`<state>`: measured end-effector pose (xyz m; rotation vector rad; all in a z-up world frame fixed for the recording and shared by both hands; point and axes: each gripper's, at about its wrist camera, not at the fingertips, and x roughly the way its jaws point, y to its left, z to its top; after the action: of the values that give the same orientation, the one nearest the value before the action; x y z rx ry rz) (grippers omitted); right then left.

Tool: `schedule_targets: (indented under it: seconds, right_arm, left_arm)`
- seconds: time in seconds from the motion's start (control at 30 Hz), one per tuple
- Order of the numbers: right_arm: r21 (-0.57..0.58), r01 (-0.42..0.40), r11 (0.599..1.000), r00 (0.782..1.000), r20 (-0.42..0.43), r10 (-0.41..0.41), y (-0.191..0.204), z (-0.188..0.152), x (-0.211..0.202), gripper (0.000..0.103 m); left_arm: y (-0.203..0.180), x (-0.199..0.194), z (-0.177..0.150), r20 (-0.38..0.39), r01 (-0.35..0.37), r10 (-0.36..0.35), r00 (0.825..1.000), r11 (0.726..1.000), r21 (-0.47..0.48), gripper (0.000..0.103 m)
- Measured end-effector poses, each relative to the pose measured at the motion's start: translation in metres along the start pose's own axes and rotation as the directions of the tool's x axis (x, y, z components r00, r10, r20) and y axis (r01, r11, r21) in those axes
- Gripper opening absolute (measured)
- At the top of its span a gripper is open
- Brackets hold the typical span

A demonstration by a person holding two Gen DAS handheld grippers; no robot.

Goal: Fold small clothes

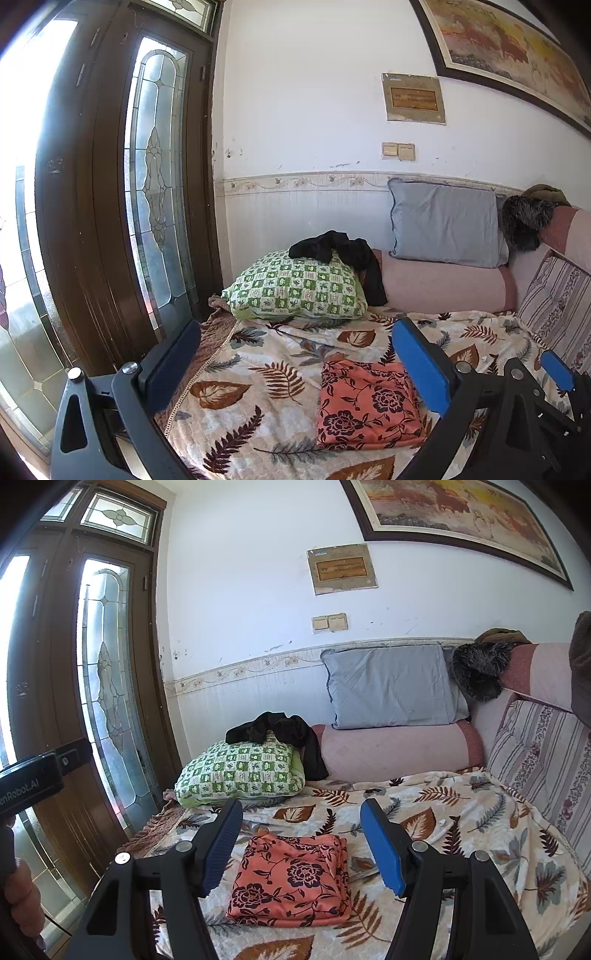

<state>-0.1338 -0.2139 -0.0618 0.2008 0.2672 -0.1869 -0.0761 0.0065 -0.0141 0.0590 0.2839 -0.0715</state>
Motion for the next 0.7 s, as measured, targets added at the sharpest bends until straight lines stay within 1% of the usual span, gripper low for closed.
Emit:
schedule_targets:
  seconds: [0.27,0.53,0.7]
  right_arm:
    - [-0.014,0.001,1.0,0.999,0.036,-0.001,0.001,0.01,-0.013,0.07]
    - [-0.012,0.01,1.0,0.998,0.065,-0.01,-0.003,0.017,-0.026,0.07]
    - [-0.022,0.023,1.0,0.997,0.073,-0.021,-0.002,0.016,-0.026,0.071]
  left_arm:
    - [-0.002,-0.011,0.007,0.029,0.001,0.0,1.0,1.0,-0.001,0.103]
    - [-0.011,-0.024,0.011,0.051,0.018,-0.019,0.999,1.0,0.026,0.103]
    - [-0.017,-0.022,0.014,0.051,0.036,-0.037,0.998,0.999,0.032,0.103]
